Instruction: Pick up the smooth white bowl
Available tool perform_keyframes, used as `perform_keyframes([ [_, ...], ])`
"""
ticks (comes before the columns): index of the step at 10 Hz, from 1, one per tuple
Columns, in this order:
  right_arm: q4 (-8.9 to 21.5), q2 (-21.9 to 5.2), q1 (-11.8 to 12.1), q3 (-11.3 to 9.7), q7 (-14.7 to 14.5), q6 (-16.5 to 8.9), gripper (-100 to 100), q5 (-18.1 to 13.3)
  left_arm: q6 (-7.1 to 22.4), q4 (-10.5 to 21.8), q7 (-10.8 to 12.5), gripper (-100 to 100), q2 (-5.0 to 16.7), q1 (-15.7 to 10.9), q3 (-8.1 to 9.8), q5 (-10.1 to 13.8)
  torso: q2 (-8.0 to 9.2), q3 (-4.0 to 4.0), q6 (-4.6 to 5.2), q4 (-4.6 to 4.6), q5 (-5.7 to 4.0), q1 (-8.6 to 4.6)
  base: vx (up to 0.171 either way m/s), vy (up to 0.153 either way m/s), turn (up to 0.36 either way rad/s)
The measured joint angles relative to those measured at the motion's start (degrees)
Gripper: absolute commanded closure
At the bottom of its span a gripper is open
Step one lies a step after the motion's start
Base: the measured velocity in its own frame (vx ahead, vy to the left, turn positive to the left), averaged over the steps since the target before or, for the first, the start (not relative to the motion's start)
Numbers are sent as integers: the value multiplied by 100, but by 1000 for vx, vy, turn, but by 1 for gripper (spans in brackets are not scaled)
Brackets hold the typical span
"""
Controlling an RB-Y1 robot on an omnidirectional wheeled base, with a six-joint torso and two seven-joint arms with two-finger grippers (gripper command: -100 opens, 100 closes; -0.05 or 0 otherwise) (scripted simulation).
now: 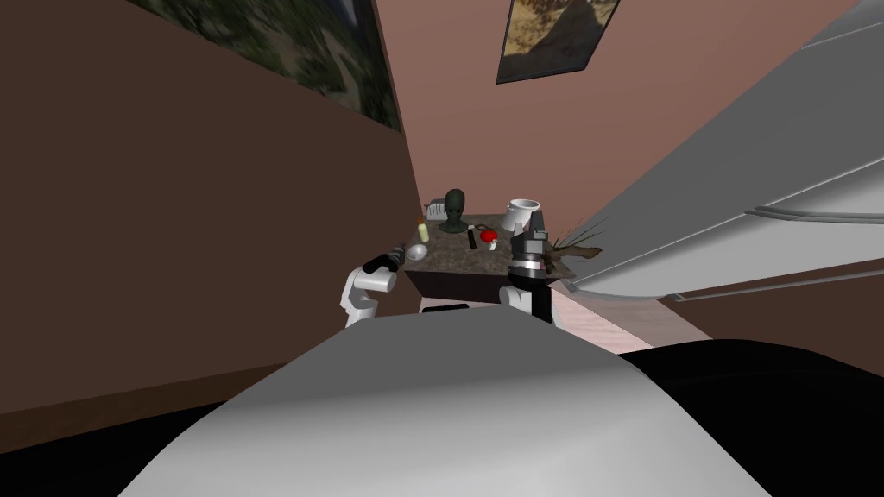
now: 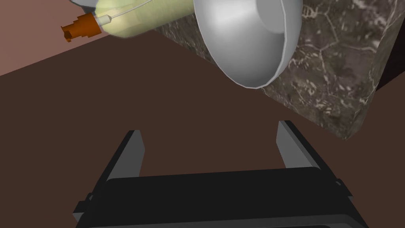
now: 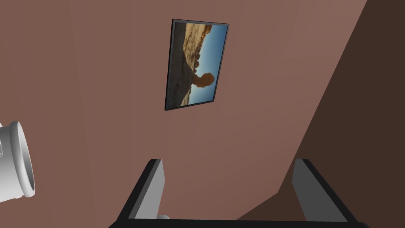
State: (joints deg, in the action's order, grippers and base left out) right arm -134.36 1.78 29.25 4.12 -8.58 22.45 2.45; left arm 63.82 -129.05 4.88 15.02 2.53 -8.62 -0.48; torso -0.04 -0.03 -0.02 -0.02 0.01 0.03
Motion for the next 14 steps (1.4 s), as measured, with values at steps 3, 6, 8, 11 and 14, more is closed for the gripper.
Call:
perform_keyframes([
  [3, 0, 0, 0, 0, 0, 0, 0, 0, 492, 11, -3, -100, 31, -124, -7, 15, -3, -1, 2, 0, 0, 1, 16, 15, -69],
  [6, 0, 0, 0, 0, 0, 0, 0, 0, 944, 43, -11, -100, 60, -209, 3, 40, -3, -2, -1, -1, 0, 1, 20, 14, -91],
  [8, 0, 0, 0, 0, 0, 0, 0, 0, 1237, 46, -15, -100, 70, -253, 4, 43, -3, -2, -1, -1, 0, -1, 16, 13, -90],
  [11, 0, 0, 0, 0, 0, 0, 0, 0, 1693, 101, -21, -100, 69, -385, 10, 39, -4, -2, 0, -1, 0, 0, 20, 15, -78],
  [14, 0, 0, 0, 0, 0, 0, 0, 0, 2142, 135, -45, -100, 92, -456, 55, 75, -7, -4, 0, -2, 0, 2, 29, 20, -167],
])
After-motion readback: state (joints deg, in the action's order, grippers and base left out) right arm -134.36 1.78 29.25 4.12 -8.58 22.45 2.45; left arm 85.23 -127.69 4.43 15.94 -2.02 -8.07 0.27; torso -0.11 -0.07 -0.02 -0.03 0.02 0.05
